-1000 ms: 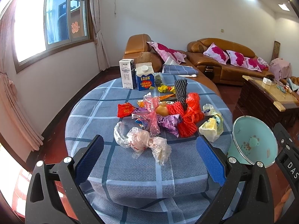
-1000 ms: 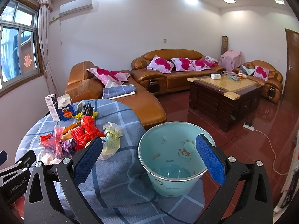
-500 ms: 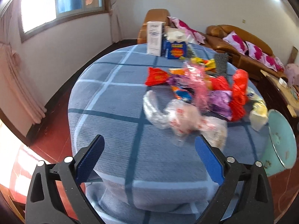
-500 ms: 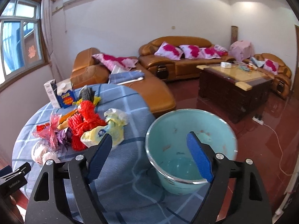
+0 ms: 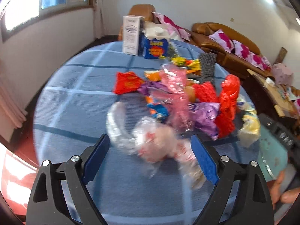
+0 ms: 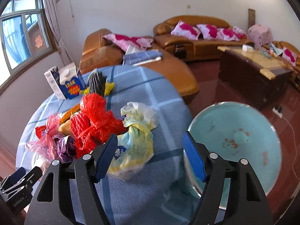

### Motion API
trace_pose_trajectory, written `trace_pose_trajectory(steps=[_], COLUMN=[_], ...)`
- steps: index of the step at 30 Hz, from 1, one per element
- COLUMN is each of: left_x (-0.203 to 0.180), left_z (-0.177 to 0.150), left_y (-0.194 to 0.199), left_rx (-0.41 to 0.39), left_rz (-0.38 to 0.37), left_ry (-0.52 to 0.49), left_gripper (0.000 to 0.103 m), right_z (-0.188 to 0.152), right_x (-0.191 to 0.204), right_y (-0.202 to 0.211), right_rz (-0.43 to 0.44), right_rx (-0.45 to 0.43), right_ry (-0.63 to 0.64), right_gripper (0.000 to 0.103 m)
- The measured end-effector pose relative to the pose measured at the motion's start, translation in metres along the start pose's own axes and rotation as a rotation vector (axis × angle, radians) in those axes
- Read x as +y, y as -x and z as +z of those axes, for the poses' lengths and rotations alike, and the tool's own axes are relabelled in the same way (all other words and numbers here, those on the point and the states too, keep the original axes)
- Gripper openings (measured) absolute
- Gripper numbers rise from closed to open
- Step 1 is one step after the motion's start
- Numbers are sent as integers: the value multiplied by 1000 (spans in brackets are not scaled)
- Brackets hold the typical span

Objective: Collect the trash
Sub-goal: 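Grasp the clear plastic bag with the left gripper while the right gripper grasps the yellow-white bag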

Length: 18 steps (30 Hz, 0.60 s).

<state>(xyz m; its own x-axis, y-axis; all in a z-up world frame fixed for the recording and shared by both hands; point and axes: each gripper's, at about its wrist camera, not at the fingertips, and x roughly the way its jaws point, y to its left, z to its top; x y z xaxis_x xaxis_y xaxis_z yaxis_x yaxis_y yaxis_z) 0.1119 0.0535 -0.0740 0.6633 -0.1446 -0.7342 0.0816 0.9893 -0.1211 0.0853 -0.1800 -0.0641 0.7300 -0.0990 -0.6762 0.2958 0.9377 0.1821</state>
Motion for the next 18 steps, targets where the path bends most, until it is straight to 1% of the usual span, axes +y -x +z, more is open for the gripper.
trace_pose_trajectory(steps=[1,2,3,4,5,7,8,10,11,12,13,15,18], left_x=[-3,-6,-7,-7,-6,-5,-5,-7,-7,-7,-6,-2,2], left_z=[2,3,3,1,0,-4,-5,-7,-8,-9,-10,-11,-12], left_y=[-4,-10,-14,-18,-22,-25,-26,-23,-21,-20,-18,-16,-8], left_rx=[7,20,35,52,68,78,79,76,69,64,62,61,45], left_rz=[-3,1,-6,-22,-35,-54,-59,-66,-64,-57,-57,-61,-45], left_ry=[-7,-15,-17,-14,-6,2,-3,-10,-11,-14,-13,3,7], left_gripper=[86,84,80,74,71,65,60,54,46,39,39,38,38], right_z=[0,0,1,0,0,0,-1,-3,-4,-4,-4,-2,-2], right_x=[1,0,0,0,0,1,1,2,4,5,6,8,4], right_y=[-3,-8,-11,-11,-13,-16,-19,-19,-18,-15,-12,-7,4], right_rz=[10,25,31,36,52,79,104,125,136,144,159,169,182], right_rx=[13,29,36,39,45,60,76,87,83,76,69,51,27], right_ry=[-6,-22,-27,-28,-26,-28,-35,-36,-29,-21,-12,-6,-14], right_gripper=[71,69,65,60,57,42,38,21,17,7,3,2,2])
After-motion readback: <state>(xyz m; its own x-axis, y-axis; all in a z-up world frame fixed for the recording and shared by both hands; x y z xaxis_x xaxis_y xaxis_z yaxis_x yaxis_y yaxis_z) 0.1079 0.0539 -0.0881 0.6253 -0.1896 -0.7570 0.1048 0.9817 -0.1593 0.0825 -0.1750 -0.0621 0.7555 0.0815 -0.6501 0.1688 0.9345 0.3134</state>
